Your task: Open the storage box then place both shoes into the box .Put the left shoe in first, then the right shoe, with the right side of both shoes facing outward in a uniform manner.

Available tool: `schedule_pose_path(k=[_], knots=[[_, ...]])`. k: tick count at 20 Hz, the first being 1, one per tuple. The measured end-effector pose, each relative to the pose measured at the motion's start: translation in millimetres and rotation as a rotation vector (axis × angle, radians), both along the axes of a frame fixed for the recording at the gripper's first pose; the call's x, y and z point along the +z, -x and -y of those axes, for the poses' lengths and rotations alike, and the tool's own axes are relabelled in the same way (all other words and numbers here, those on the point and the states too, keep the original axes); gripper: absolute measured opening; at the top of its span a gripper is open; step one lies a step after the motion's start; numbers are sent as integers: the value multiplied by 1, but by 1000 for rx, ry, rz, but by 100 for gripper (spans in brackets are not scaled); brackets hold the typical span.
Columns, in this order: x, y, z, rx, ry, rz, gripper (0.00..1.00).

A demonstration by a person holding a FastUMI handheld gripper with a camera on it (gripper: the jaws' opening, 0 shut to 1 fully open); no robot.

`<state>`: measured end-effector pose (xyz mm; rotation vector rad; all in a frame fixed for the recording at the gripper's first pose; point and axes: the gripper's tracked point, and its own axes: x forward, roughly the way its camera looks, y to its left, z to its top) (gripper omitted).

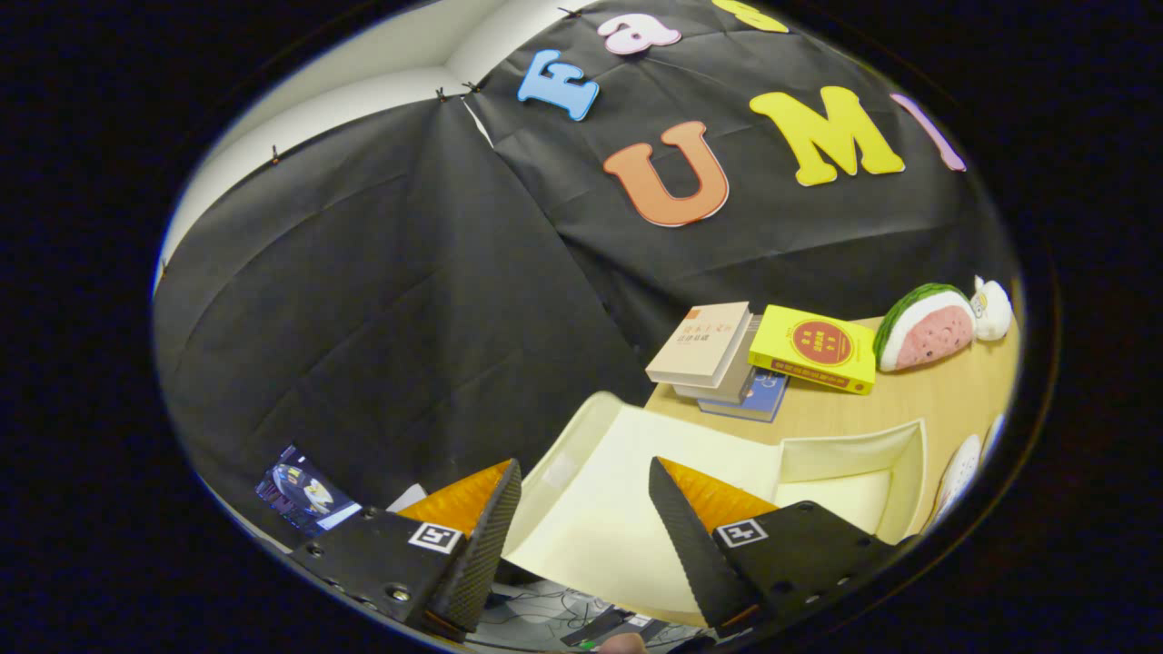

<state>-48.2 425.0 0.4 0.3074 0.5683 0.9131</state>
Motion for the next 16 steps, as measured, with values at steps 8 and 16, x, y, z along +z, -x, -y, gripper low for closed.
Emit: schedule_pose_path(k=[8,16], knots=[[13,-33,96,-171,90,228,90],[-18,-75,282,-403,192,279,90]])
